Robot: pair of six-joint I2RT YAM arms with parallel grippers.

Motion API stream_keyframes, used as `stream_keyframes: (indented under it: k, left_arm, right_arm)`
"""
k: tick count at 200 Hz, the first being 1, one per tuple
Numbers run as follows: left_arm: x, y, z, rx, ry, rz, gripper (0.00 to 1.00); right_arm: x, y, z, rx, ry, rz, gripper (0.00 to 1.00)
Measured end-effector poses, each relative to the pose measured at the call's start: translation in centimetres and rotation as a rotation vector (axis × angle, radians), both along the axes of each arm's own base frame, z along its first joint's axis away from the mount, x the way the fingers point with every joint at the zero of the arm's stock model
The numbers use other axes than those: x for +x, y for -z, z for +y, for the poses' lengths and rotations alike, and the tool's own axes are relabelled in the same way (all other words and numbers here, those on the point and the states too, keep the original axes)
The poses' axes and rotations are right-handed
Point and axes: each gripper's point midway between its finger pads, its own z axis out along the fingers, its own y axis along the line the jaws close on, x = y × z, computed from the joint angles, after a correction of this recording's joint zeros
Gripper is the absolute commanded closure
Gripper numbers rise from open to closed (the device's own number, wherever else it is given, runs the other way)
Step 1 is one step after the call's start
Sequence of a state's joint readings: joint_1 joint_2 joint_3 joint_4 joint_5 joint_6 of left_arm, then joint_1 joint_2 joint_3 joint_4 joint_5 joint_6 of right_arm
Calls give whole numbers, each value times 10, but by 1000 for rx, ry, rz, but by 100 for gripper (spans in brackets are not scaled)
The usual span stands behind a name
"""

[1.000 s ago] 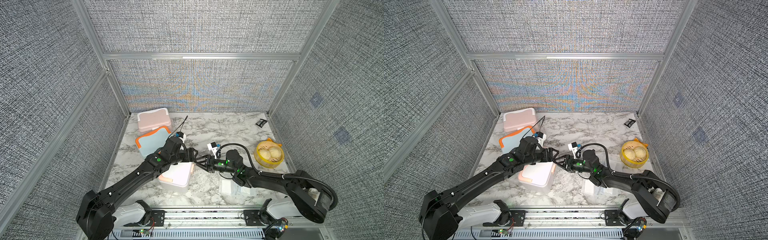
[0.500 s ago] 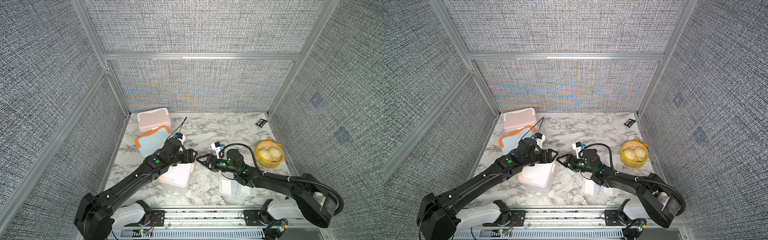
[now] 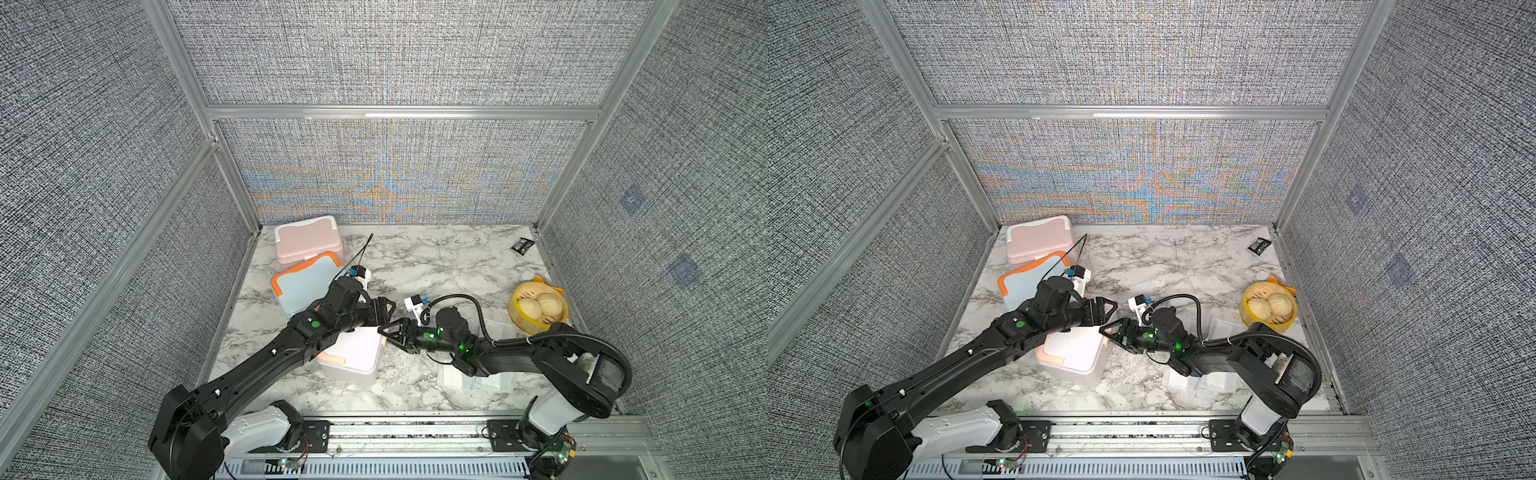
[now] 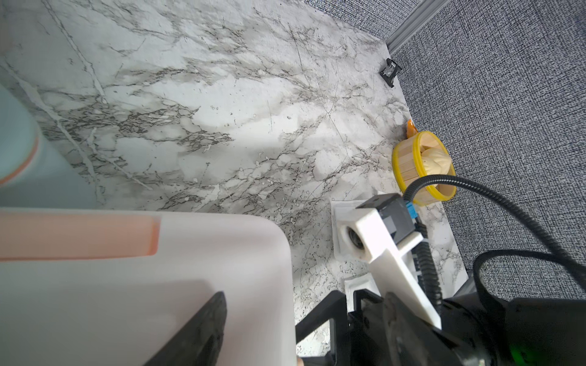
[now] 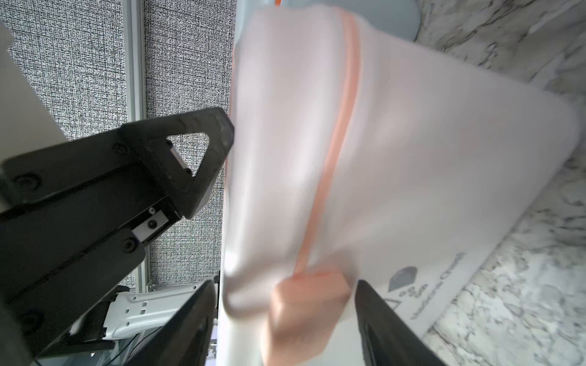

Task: Open first aid kits and take out gauze
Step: Open the fastener of the first aid kit.

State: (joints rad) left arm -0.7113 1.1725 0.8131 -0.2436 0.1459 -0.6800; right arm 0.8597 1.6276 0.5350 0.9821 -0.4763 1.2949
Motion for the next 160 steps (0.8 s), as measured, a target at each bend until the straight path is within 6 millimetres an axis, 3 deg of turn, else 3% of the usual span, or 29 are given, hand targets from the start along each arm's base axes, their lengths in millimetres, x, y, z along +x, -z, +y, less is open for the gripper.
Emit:
stream_keyframes:
  k: [55, 123, 142, 160]
  left_arm:
    - [4, 0, -5, -15, 5, -12, 22]
    - [7, 0, -9, -25, 9, -18, 22]
    - [9, 0, -10, -29, 10, -21, 22]
    - [9, 0, -11, -30, 10, -21, 22]
  right_arm:
    - [1, -3, -2, 85, 39, 34, 47]
    - [-3, -7, -13, 90, 68, 64, 48]
    - [-5, -23, -15, 133, 63, 30, 48]
    - [-8, -26, -19, 138, 64, 26, 45]
